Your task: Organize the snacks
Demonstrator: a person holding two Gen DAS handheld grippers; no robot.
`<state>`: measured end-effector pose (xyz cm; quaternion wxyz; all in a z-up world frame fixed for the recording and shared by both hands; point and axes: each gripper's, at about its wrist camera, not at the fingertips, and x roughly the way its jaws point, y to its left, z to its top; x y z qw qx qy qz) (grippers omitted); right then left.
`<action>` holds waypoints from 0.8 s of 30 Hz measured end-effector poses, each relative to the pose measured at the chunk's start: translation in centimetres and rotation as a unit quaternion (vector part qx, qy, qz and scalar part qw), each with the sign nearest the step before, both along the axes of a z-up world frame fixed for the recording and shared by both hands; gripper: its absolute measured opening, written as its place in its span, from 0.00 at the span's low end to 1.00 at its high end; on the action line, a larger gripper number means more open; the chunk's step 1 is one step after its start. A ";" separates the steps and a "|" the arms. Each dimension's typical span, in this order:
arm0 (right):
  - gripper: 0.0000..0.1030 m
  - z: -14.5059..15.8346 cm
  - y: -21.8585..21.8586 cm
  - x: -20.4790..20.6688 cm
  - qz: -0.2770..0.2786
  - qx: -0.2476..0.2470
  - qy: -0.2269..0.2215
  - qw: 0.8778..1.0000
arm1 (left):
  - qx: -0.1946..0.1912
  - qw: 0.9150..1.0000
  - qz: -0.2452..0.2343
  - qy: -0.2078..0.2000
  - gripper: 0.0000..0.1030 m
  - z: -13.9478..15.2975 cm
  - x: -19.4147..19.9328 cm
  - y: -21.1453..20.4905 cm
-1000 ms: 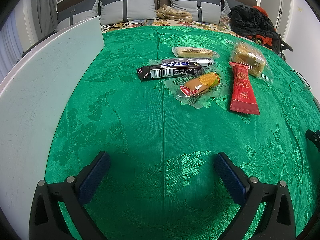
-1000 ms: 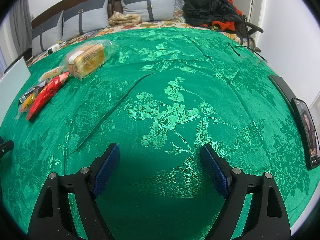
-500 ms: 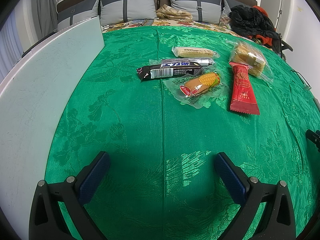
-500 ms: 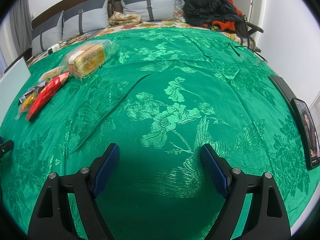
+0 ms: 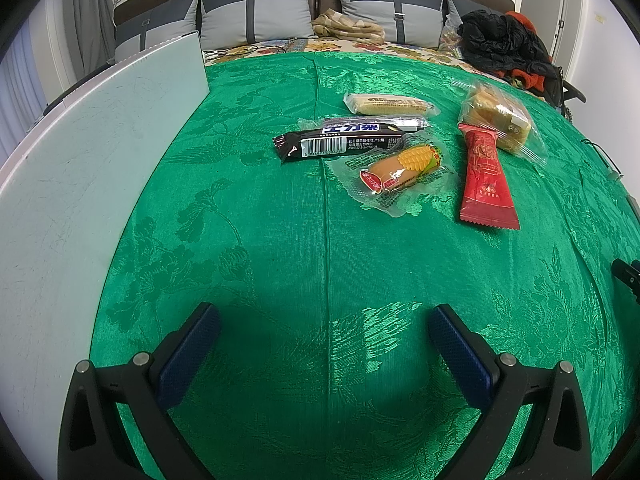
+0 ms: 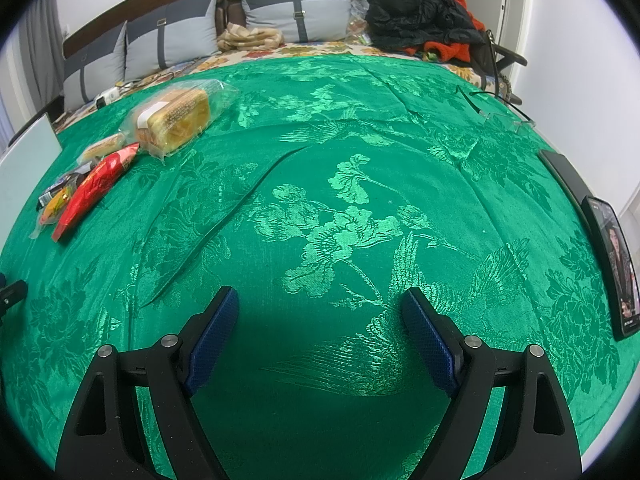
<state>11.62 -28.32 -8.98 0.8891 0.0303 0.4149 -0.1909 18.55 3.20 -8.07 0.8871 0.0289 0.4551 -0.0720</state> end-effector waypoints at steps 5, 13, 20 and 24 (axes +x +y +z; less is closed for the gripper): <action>0.84 0.0 0.0 0.0 0.000 0.000 0.000 1.000 | 0.000 1.000 0.000 0.000 1.00 0.0 0.0 0.0; 0.84 0.0 0.0 0.0 0.000 0.000 0.000 1.000 | 0.002 1.000 -0.003 0.003 1.00 0.2 -0.1 -0.1; 0.84 0.0 0.0 0.0 0.000 0.000 0.000 1.000 | 0.004 0.998 -0.059 0.022 1.00 3.4 4.1 -0.3; 0.84 0.0 0.0 0.0 0.000 0.000 0.000 1.000 | -0.021 0.996 -0.074 0.041 1.00 5.2 9.3 -0.6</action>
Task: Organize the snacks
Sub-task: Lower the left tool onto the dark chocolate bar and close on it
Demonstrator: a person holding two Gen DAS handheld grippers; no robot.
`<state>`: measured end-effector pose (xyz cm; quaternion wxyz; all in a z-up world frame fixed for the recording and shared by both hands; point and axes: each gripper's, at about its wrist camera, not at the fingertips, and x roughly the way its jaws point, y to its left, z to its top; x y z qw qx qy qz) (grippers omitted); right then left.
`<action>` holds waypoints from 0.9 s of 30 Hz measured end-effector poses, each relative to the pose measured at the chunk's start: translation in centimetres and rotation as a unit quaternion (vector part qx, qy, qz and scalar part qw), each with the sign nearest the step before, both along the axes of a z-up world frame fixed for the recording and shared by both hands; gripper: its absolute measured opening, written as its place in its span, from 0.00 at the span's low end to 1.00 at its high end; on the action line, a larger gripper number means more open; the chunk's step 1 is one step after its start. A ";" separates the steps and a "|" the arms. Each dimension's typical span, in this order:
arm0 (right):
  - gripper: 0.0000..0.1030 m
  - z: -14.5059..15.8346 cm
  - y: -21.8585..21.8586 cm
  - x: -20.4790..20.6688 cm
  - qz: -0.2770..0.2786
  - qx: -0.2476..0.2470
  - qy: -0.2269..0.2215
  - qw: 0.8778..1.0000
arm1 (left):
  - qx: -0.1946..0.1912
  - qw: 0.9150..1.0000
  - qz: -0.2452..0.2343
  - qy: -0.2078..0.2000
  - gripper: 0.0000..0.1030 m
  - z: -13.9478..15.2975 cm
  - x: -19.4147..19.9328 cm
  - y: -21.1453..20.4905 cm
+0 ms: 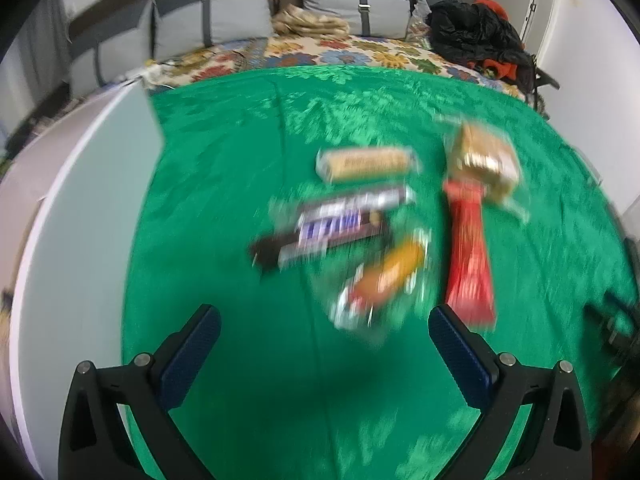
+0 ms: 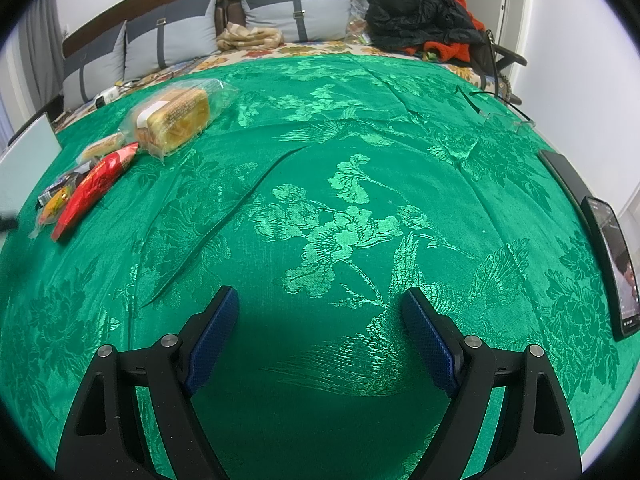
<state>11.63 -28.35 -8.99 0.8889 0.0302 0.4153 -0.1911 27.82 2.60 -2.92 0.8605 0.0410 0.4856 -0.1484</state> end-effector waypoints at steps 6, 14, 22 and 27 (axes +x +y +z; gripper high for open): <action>0.84 0.0 0.0 0.0 0.000 0.000 0.000 1.000 | 0.072 0.997 -0.039 0.001 0.88 -1.6 6.2 -1.9; 0.84 0.0 0.0 0.0 0.000 0.000 0.000 1.000 | 0.001 0.987 -0.154 0.052 0.88 -2.9 7.4 -2.7; 0.84 0.0 0.0 0.0 0.000 0.000 0.001 1.000 | 0.030 0.990 -0.126 0.062 0.60 -3.2 7.1 -2.9; 0.84 0.0 0.0 -0.1 -0.001 0.000 0.001 1.000 | 0.005 0.991 -0.098 0.088 0.31 -3.2 4.2 -1.8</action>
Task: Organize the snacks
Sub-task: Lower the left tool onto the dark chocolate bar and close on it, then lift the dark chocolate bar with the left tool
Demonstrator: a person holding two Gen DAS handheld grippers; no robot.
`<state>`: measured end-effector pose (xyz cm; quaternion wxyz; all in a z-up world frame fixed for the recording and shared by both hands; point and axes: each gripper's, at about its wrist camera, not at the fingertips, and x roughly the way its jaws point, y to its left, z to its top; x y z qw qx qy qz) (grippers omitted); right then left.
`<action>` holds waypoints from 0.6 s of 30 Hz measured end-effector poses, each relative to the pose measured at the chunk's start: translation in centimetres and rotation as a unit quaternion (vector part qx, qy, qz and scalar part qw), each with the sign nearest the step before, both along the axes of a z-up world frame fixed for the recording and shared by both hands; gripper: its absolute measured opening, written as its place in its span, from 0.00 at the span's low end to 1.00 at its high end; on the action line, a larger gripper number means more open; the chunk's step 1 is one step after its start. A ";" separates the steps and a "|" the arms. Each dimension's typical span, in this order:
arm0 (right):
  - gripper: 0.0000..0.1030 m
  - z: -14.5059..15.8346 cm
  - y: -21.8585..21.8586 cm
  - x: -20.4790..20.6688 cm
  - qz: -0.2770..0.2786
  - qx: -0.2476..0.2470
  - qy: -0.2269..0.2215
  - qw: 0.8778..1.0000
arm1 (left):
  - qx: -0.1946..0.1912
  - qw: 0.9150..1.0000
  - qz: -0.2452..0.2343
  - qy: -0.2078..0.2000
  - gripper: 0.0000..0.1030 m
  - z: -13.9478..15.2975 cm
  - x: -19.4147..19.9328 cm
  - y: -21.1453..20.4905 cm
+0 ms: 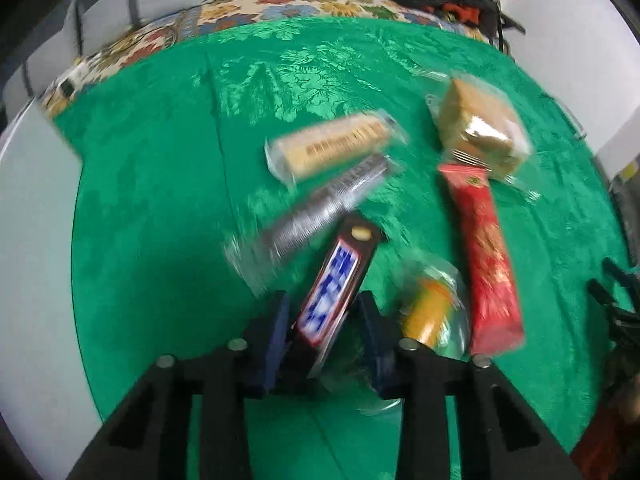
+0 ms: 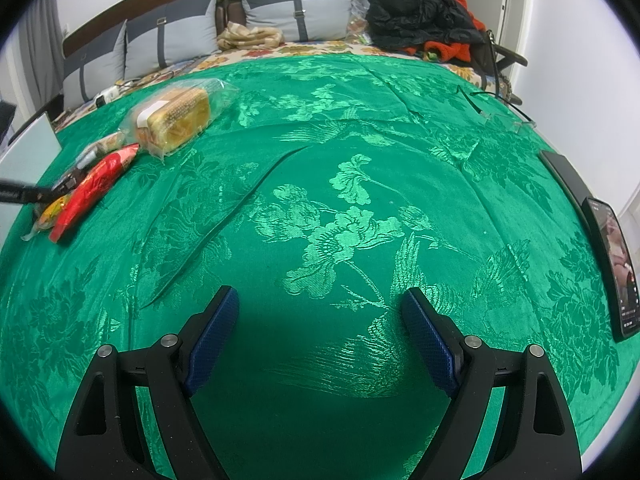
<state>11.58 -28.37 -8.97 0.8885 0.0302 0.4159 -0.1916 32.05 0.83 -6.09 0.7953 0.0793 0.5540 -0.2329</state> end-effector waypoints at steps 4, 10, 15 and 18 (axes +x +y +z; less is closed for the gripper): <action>0.84 0.0 0.0 0.0 0.000 0.000 0.000 1.000 | -0.022 0.999 0.016 0.018 0.32 0.2 -3.5 1.1; 0.84 0.0 0.0 0.1 0.000 0.000 0.000 1.000 | -0.013 0.998 0.049 -0.021 0.69 1.8 -4.2 2.7; 0.84 0.0 0.0 0.1 0.000 0.000 0.000 1.000 | -0.038 0.996 0.074 -0.026 0.68 2.1 -2.3 1.9; 0.84 0.0 0.0 0.1 0.000 0.000 0.000 1.000 | -0.005 0.997 0.064 -0.034 0.54 1.0 -1.7 -0.7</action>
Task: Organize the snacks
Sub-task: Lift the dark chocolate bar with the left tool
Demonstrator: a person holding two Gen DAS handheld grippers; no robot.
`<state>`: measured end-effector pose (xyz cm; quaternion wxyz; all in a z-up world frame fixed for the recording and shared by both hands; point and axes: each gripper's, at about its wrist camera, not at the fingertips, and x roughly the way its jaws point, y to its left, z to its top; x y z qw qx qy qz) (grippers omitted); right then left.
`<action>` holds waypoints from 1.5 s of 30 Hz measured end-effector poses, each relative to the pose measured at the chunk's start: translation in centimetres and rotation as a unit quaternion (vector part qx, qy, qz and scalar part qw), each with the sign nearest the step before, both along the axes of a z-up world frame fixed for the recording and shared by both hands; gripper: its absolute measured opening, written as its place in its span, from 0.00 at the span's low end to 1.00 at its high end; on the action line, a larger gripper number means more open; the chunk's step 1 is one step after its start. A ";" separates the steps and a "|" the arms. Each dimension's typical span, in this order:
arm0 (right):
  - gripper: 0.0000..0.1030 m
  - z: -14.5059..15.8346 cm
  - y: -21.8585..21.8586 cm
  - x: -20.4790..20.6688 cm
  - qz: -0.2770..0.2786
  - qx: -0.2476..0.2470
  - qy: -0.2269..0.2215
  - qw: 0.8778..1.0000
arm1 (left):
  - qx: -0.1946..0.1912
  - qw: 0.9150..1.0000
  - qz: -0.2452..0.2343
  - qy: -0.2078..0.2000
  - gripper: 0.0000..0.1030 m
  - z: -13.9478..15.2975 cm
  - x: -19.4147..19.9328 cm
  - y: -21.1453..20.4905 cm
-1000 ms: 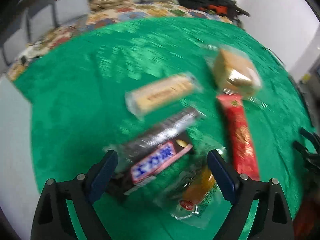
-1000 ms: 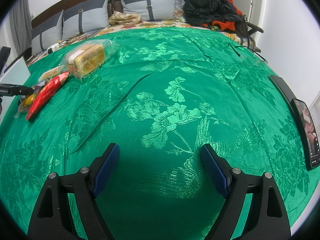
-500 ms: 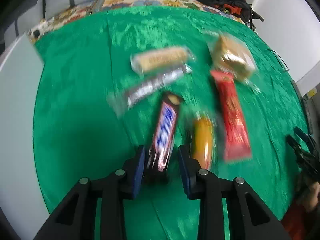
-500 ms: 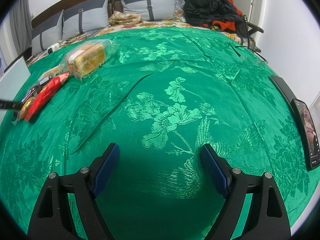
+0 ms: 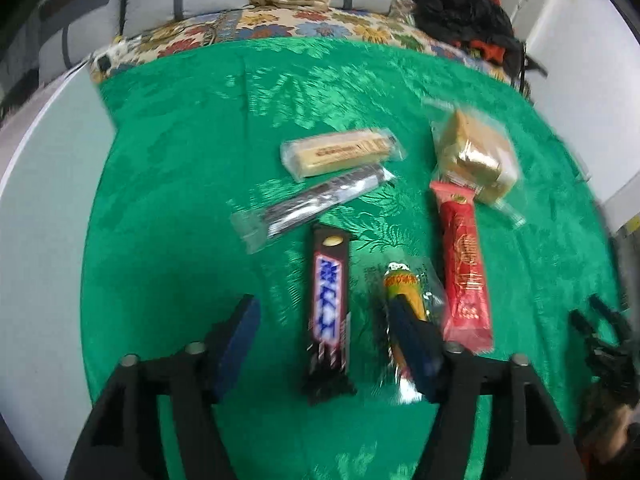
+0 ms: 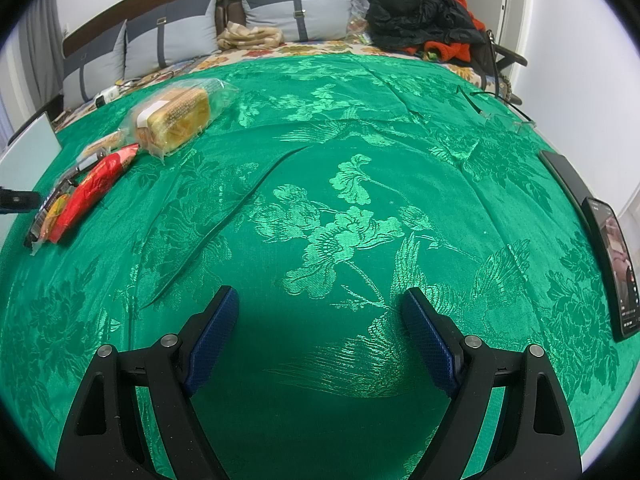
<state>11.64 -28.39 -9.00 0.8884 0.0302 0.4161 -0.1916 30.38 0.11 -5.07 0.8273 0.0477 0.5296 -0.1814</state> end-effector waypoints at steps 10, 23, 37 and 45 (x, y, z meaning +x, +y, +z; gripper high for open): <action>0.84 0.0 0.0 0.0 0.000 0.000 0.000 1.000 | 0.001 0.998 0.056 -0.028 0.16 -0.8 -4.2 1.6; 0.84 0.0 0.0 0.0 -0.001 -0.001 0.002 1.000 | 0.009 0.991 0.114 -0.069 0.55 -1.8 -11.1 6.6; 0.84 0.0 0.0 0.0 -0.001 -0.001 0.002 1.000 | 0.032 0.985 0.138 -0.094 1.00 -3.1 -10.6 6.6; 0.84 0.0 -0.1 0.0 -0.001 -0.001 0.002 1.000 | 0.032 0.986 0.138 -0.093 1.00 -3.2 -10.4 6.2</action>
